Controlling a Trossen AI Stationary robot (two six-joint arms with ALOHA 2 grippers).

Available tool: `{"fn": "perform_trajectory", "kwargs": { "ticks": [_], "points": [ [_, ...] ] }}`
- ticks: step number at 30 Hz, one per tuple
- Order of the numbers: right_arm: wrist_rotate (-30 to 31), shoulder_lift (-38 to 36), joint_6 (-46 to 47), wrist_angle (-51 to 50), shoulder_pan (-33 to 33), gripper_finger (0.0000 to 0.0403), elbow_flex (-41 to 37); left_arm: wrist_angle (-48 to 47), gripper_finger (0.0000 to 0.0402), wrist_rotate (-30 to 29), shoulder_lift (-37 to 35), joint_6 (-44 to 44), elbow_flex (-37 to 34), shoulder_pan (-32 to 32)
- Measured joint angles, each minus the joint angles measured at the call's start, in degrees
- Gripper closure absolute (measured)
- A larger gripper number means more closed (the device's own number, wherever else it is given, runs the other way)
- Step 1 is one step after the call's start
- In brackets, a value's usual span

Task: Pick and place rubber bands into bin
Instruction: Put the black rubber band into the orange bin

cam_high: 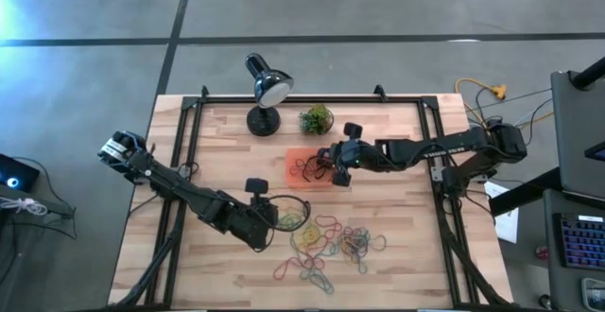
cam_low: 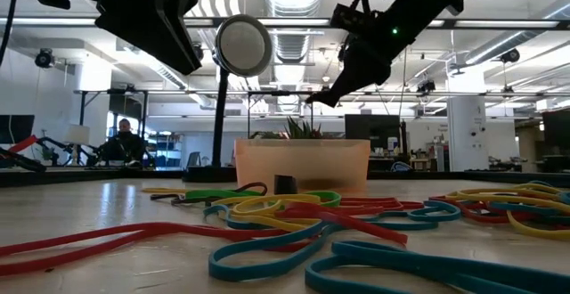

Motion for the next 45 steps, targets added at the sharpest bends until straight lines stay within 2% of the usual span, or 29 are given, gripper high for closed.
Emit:
{"fn": "perform_trajectory", "kwargs": {
  "ticks": [9,15,22,25,27,31,34,39,45],
  "points": [
    [-1.99,0.00,0.13,0.68,0.01,0.0389,-0.22,0.27,0.0317,0.00,0.00,-0.02,0.00,0.00],
    [-6.24,0.00,1.56,0.87,-0.91,0.0347,-0.22,0.38,0.0317,0.00,0.00,-0.04,0.00,0.00],
    [-7.17,0.00,2.05,0.76,-1.12,0.0304,-0.22,1.03,0.0317,0.02,0.00,-0.04,-0.04,0.00],
    [-9.14,0.00,1.68,0.31,-0.34,0.0297,-0.22,5.80,0.0317,0.08,0.00,1.86,-0.78,0.02],
    [-10.52,0.00,1.16,-0.67,0.60,0.0294,-0.22,12.77,0.0317,0.64,0.00,5.71,-2.40,0.00],
    [-10.70,-0.05,0.37,-4.31,3.05,0.0295,-0.22,24.94,0.0317,3.60,0.03,13.29,-6.15,0.02],
    [-10.69,-0.26,0.37,-7.87,5.30,0.0300,-0.22,30.88,0.0317,4.43,0.04,15.06,-8.75,0.09],
    [-10.70,-0.48,2.09,-12.24,10.15,0.0310,-0.22,35.86,0.0317,5.00,1.35,15.92,-11.05,0.51],
    [-10.69,-0.48,6.29,-13.46,17.06,0.0319,-0.24,40.37,0.0317,5.18,7.14,19.72,-11.17,2.13]
  ]
}}
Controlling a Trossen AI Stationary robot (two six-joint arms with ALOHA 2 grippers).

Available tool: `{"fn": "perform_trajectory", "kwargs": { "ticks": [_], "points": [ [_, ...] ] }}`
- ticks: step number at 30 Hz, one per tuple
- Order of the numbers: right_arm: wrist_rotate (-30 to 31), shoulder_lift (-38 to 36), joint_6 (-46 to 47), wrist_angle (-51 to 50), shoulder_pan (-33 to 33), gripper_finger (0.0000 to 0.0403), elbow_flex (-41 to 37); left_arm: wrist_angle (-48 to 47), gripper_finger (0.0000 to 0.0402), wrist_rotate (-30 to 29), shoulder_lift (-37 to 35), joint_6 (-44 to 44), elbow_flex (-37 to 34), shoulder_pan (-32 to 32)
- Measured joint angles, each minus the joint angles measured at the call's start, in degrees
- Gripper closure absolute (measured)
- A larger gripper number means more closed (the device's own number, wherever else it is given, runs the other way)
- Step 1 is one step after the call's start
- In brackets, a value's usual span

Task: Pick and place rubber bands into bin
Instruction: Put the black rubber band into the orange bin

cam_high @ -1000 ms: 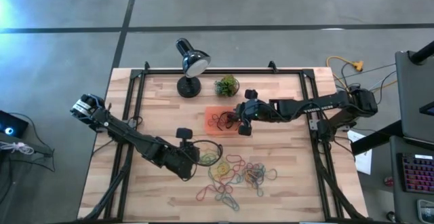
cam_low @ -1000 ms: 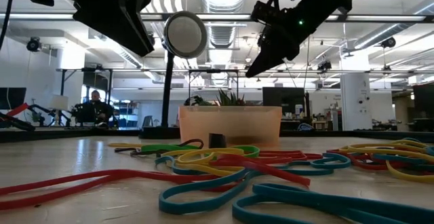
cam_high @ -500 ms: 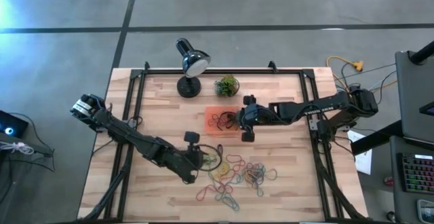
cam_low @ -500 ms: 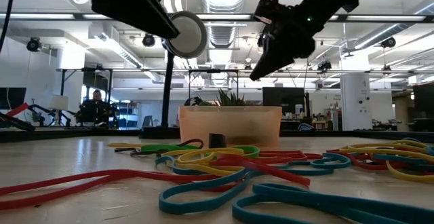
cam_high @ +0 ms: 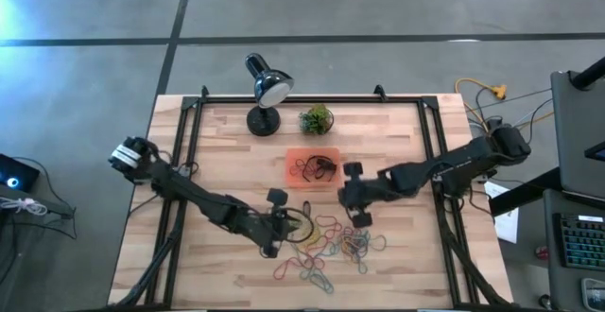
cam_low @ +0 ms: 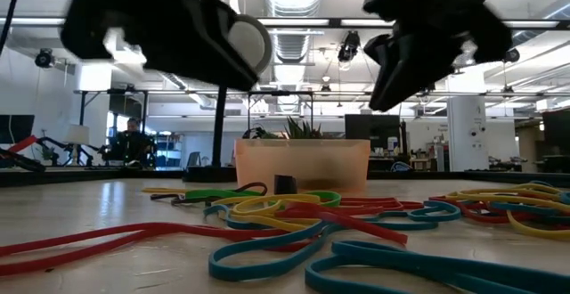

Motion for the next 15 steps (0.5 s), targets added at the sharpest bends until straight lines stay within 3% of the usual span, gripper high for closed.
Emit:
{"fn": "perform_trajectory", "kwargs": {
  "ticks": [9,15],
  "points": [
    [0.52,-0.32,5.63,0.17,9.85,0.0335,0.02,-0.13,0.0317,0.30,7.12,0.84,3.11,4.67],
    [1.67,-0.93,9.52,0.17,14.39,0.0343,0.02,-0.09,0.0317,6.62,10.55,0.84,5.67,7.33]
  ]
}}
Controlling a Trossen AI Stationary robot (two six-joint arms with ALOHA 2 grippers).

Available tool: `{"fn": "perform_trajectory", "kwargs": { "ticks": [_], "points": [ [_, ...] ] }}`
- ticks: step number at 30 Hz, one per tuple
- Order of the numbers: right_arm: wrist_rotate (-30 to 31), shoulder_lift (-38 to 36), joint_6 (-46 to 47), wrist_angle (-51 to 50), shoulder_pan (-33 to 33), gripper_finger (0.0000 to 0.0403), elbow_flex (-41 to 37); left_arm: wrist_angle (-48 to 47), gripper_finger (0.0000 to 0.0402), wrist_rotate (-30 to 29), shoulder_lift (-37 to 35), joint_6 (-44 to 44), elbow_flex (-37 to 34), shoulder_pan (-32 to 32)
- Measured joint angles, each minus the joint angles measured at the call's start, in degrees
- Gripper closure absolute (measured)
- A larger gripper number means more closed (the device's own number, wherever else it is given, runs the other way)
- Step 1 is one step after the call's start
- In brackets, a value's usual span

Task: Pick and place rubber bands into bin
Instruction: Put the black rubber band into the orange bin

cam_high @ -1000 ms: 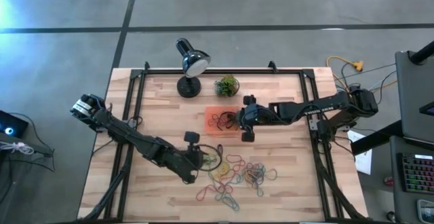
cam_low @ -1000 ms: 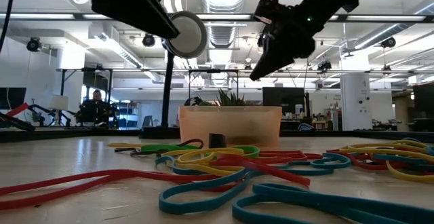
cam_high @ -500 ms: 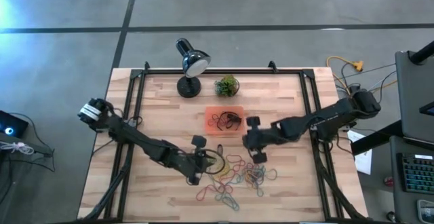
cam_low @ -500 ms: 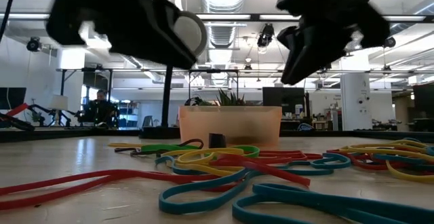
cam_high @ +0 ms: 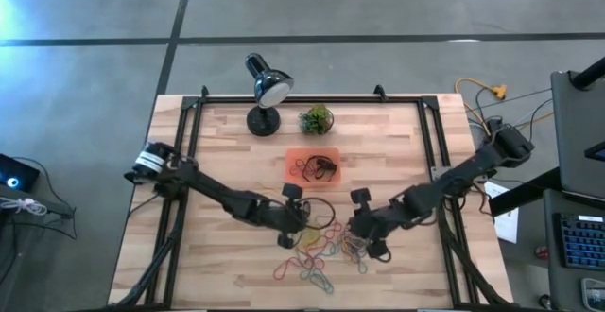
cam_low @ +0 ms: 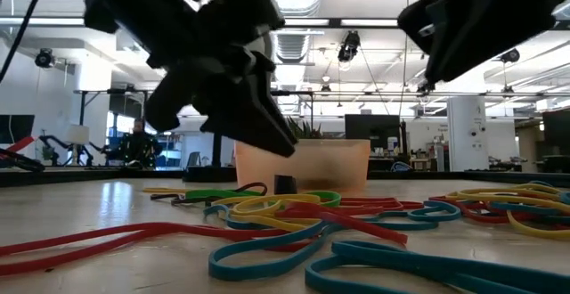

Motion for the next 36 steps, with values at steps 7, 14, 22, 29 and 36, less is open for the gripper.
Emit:
{"fn": "perform_trajectory", "kwargs": {
  "ticks": [7,14,22,29,36],
  "points": [
    [7.18,-1.13,1.34,0.02,4.91,0.0344,-0.22,-6.63,0.0317,1.86,1.83,-0.69,3.34,1.40],
    [11.46,-1.39,1.32,0.02,7.25,0.0346,-0.28,-7.48,0.0317,4.89,1.86,-1.64,3.75,3.28],
    [11.53,-1.39,1.32,0.04,7.27,0.0346,-0.28,-8.00,0.0317,7.80,2.03,-3.15,3.27,4.96],
    [12.58,-1.39,1.30,0.04,7.27,0.0346,-0.28,-8.04,0.0317,9.61,2.03,-3.13,3.21,5.15],
    [12.58,-1.39,1.30,0.03,7.25,0.0346,-0.40,-8.04,0.0317,12.40,2.03,-3.19,3.18,5.31]
  ]
}}
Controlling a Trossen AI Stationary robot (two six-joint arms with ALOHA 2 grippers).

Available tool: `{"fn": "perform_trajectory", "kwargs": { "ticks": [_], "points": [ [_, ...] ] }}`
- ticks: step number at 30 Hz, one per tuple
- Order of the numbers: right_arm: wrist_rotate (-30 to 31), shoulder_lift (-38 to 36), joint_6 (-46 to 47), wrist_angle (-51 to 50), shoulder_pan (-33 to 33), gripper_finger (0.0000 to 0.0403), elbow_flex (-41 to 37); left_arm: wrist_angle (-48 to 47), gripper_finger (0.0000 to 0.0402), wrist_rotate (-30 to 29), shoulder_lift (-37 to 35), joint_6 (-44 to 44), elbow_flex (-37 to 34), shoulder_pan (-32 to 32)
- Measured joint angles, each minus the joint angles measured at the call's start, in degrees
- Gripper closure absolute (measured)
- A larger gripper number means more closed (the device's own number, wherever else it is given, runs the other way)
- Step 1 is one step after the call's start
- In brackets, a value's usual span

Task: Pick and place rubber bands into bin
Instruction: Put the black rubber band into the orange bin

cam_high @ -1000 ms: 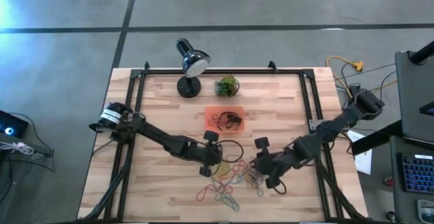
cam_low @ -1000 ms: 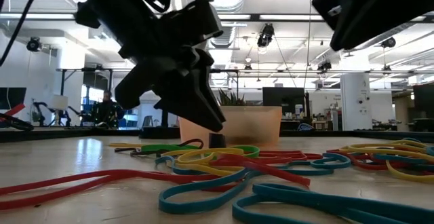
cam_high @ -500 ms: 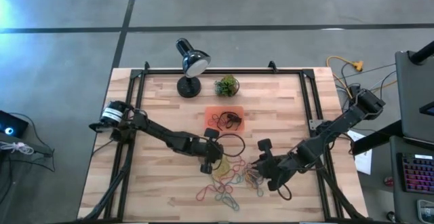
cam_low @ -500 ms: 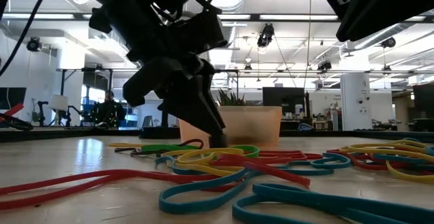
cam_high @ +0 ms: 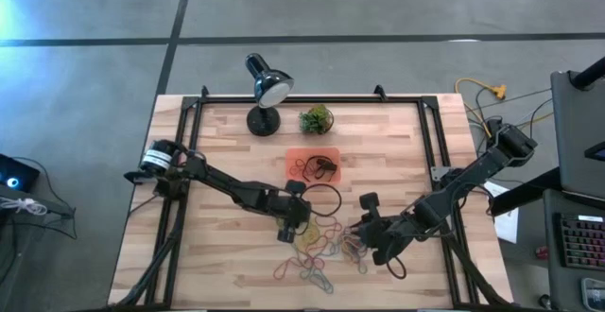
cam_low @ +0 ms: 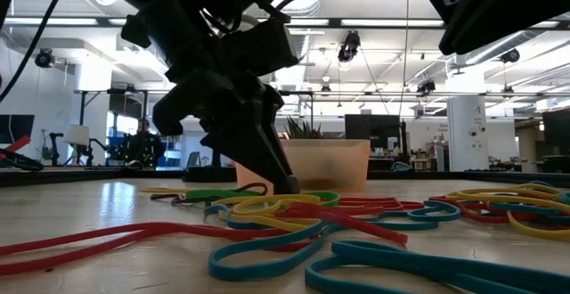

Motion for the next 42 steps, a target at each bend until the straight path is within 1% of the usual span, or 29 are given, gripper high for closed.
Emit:
{"fn": "perform_trajectory", "kwargs": {
  "ticks": [10,19,22,27,28,37,42],
  "points": [
    [0.00,0.00,0.00,0.05,0.00,0.0346,-0.10,-0.01,0.0318,0.02,0.00,-0.12,-0.02,0.12],
    [0.18,0.02,0.00,0.06,0.00,0.0346,-0.10,-1.66,0.0320,0.02,0.00,-2.97,-0.04,1.03],
    [1.49,0.02,0.00,0.06,0.00,0.0346,-0.13,-2.72,0.0336,0.00,0.00,-2.99,-0.04,1.11],
    [1.51,0.02,-0.01,0.04,0.00,0.0346,-0.13,-2.86,0.0390,-1.59,0.00,-2.94,-0.04,1.11],
    [1.51,0.02,0.00,0.05,0.00,0.0346,-0.13,-2.88,0.0395,-1.79,0.00,-2.95,-0.04,1.11],
    [1.51,0.04,-0.01,-0.06,0.00,0.0346,-0.13,-2.81,0.0401,-2.86,-0.61,-2.93,0.27,0.94],
    [1.53,0.04,0.23,-0.92,0.00,0.0346,-0.20,-2.35,0.0401,-2.84,-3.21,-2.91,0.93,0.25]
  ]
}}
